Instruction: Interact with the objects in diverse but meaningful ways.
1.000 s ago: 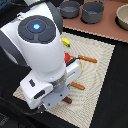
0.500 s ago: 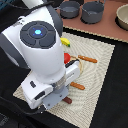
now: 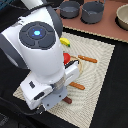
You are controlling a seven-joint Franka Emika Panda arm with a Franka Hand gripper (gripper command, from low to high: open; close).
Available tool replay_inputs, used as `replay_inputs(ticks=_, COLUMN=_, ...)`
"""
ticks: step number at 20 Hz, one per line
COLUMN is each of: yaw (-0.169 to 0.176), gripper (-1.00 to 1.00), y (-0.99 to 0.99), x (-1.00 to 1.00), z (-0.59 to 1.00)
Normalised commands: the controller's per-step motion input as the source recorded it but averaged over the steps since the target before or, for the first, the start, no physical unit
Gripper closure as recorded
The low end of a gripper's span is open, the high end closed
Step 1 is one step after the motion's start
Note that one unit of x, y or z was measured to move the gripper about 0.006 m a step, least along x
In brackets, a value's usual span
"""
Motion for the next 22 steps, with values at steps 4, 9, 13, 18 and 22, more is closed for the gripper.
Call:
replay_inputs(ticks=4, yaw=0.018, gripper=1.0, y=0.0, x=0.1, z=-0.01)
replay_inputs(ticks=9, yaw=0.007, gripper=1.0, y=0.0, x=0.1, z=0.04)
replay_inputs(ticks=13, yaw=-0.002, gripper=1.0, y=0.0, x=0.06, z=0.77)
replay_inputs(ticks=18, yaw=-0.004, gripper=1.0, y=0.1, x=-0.01, z=1.0)
replay_inputs(ticks=22, yaw=0.0, gripper=1.0, y=0.28, x=-0.09, z=1.0)
